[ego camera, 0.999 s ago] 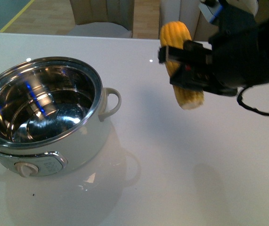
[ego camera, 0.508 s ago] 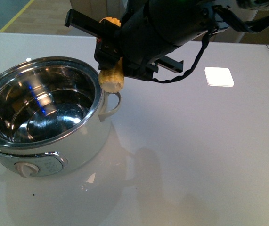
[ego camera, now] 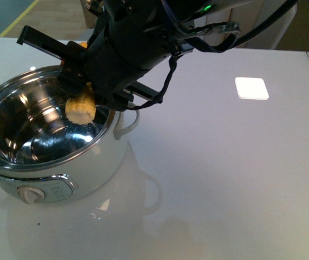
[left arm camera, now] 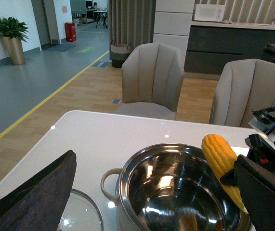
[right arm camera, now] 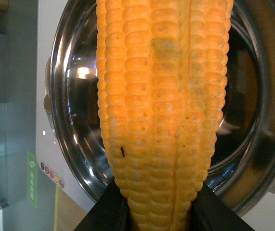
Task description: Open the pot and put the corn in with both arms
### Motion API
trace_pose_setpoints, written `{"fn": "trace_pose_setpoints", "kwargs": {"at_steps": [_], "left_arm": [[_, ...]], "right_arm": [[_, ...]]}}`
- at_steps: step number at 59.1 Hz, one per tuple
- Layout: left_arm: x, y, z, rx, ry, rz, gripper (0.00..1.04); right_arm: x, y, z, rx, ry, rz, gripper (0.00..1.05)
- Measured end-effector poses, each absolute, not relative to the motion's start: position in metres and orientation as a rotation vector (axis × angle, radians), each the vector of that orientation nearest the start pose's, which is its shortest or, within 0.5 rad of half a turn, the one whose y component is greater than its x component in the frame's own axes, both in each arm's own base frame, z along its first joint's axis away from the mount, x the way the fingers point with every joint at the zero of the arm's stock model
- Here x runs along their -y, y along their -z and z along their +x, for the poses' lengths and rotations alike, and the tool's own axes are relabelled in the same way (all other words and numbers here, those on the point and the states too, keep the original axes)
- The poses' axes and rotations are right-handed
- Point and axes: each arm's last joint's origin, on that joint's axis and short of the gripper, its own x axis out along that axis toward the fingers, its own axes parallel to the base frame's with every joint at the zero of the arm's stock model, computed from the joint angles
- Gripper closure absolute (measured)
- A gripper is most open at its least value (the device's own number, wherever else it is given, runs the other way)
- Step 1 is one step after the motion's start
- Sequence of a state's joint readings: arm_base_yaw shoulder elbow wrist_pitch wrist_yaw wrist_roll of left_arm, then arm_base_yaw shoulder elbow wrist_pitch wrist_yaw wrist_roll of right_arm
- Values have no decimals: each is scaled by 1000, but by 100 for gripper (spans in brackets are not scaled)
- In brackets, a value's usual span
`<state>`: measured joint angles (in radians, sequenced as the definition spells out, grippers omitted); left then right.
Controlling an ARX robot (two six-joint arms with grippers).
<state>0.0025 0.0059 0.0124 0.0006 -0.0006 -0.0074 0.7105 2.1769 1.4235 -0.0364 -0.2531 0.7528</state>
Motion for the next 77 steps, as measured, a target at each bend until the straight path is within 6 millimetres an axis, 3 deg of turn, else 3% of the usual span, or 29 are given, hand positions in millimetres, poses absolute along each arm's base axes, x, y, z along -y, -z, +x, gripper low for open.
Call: {"fn": "trace_pose_setpoints", "kwargs": {"at_steps": [19, 36, 47, 51, 58, 66, 77], "left_arm": [[0, -167, 97, 7, -3, -7, 7], [0, -167, 97, 7, -3, -7, 7], [0, -167, 97, 7, -3, -7, 7], [0, -167, 97, 7, -3, -7, 7], [0, -167, 97, 7, -3, -7, 7], [0, -167, 97, 7, -3, -7, 7], [0, -167, 97, 7, -3, -7, 7]], "right_arm": [[-316, -113, 341, -1148, -545, 467, 86], [-314, -110, 340, -1164, -529, 485, 40], [-300, -120, 339, -1144, -512, 537, 9], [-292, -127, 339, -1128, -500, 562, 8], [-273, -142, 339, -1078, -479, 611, 9], [-232, -168, 336, -974, -418, 666, 9], [-142, -207, 322, -783, -265, 642, 9]]}}
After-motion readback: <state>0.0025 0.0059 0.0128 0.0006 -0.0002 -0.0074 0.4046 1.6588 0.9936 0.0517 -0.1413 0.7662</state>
